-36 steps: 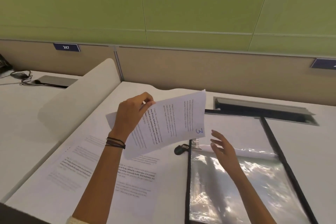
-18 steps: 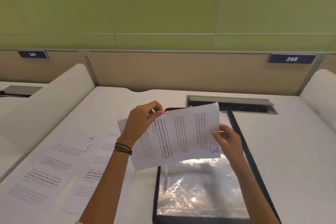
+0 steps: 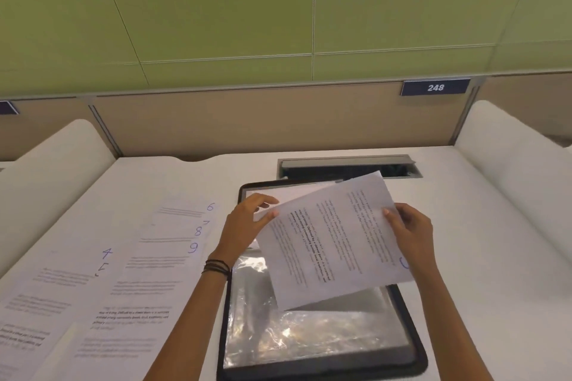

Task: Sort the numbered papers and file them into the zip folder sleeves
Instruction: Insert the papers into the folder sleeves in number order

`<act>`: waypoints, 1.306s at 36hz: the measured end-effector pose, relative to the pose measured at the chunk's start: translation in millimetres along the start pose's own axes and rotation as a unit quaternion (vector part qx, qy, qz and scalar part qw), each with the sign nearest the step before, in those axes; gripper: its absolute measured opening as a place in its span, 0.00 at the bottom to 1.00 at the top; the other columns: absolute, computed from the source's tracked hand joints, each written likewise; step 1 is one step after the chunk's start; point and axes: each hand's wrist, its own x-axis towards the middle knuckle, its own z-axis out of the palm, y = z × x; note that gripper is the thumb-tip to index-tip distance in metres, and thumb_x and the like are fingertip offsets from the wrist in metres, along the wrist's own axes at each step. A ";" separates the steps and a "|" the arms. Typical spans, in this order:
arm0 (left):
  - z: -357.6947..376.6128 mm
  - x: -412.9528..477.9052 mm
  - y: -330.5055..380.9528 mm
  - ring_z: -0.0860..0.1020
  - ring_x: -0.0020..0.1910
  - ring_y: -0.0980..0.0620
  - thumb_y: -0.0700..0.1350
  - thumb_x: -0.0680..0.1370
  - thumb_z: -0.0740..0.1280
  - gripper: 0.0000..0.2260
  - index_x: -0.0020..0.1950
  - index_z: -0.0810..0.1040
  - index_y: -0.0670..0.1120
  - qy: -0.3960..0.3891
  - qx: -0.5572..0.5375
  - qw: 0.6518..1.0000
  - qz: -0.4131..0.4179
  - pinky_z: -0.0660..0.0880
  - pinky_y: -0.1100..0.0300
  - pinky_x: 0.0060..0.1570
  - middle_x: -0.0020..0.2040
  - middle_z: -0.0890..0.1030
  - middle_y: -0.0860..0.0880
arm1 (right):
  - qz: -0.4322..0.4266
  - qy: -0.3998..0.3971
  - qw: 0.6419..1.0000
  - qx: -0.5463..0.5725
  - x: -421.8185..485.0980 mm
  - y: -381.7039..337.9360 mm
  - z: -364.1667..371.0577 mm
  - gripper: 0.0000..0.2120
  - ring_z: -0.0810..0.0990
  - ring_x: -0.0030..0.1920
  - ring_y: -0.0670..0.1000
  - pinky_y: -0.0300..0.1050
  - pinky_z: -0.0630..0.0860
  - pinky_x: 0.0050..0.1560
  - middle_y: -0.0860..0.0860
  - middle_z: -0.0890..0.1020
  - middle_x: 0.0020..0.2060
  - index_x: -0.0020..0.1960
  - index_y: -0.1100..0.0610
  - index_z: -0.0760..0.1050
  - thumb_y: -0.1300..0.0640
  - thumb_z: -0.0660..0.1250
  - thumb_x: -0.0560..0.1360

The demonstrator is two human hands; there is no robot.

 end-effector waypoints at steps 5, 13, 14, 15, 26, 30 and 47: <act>34.1 -13.4 -11.7 0.74 0.56 0.57 0.45 0.77 0.68 0.12 0.59 0.76 0.50 -0.019 0.000 0.999 -0.037 0.71 0.63 0.58 0.58 0.76 0.54 | 0.016 0.040 0.997 -0.059 -4.2 20.6 -35.1 0.12 0.79 0.34 0.43 0.32 0.69 0.34 0.42 0.80 0.37 0.45 0.52 0.77 0.46 0.60 0.73; 108.1 -37.9 -4.9 0.67 0.70 0.50 0.43 0.78 0.66 0.16 0.66 0.72 0.46 -0.127 0.024 0.988 -0.088 0.64 0.55 0.70 0.69 0.69 0.48 | 0.039 0.092 0.990 -0.099 -14.2 40.6 -79.3 0.13 0.77 0.35 0.42 0.33 0.67 0.33 0.47 0.79 0.35 0.45 0.55 0.77 0.49 0.58 0.73; 117.6 -40.0 -3.1 0.62 0.73 0.49 0.45 0.79 0.66 0.19 0.69 0.70 0.46 -0.150 0.036 0.984 -0.093 0.60 0.55 0.72 0.73 0.65 0.47 | 0.038 0.096 0.989 -0.104 -14.1 42.7 -82.4 0.13 0.77 0.35 0.42 0.33 0.67 0.33 0.49 0.80 0.36 0.46 0.56 0.77 0.50 0.58 0.74; 126.6 -42.1 -2.4 0.56 0.76 0.50 0.47 0.79 0.65 0.21 0.71 0.67 0.46 -0.174 0.059 0.978 -0.094 0.55 0.55 0.73 0.76 0.59 0.48 | 0.039 0.099 0.989 -0.106 -14.4 44.6 -85.3 0.14 0.77 0.35 0.42 0.33 0.67 0.34 0.50 0.80 0.36 0.47 0.57 0.77 0.50 0.58 0.74; 193.7 -52.5 29.6 0.40 0.77 0.46 0.53 0.82 0.56 0.30 0.78 0.44 0.46 -0.250 0.188 0.948 -0.053 0.35 0.55 0.71 0.78 0.41 0.43 | 0.047 0.167 0.978 -0.118 -13.6 55.8 -124.7 0.14 0.75 0.35 0.45 0.21 0.66 0.37 0.53 0.79 0.38 0.48 0.64 0.78 0.55 0.58 0.74; 213.9 -53.7 36.7 0.38 0.76 0.47 0.58 0.81 0.53 0.33 0.77 0.41 0.44 -0.234 0.204 0.949 -0.060 0.33 0.57 0.70 0.77 0.38 0.44 | 0.045 0.189 0.967 -0.165 -8.9 66.8 -137.0 0.12 0.74 0.37 0.54 0.37 0.67 0.37 0.55 0.79 0.40 0.50 0.65 0.77 0.58 0.59 0.77; 246.7 -62.8 35.3 0.36 0.74 0.50 0.71 0.65 0.21 0.44 0.74 0.37 0.49 -0.184 0.235 0.952 -0.059 0.27 0.56 0.70 0.77 0.39 0.50 | 0.062 0.258 0.935 -0.235 -5.2 97.5 -173.8 0.08 0.79 0.44 0.61 0.40 0.65 0.42 0.62 0.81 0.44 0.51 0.66 0.76 0.64 0.60 0.78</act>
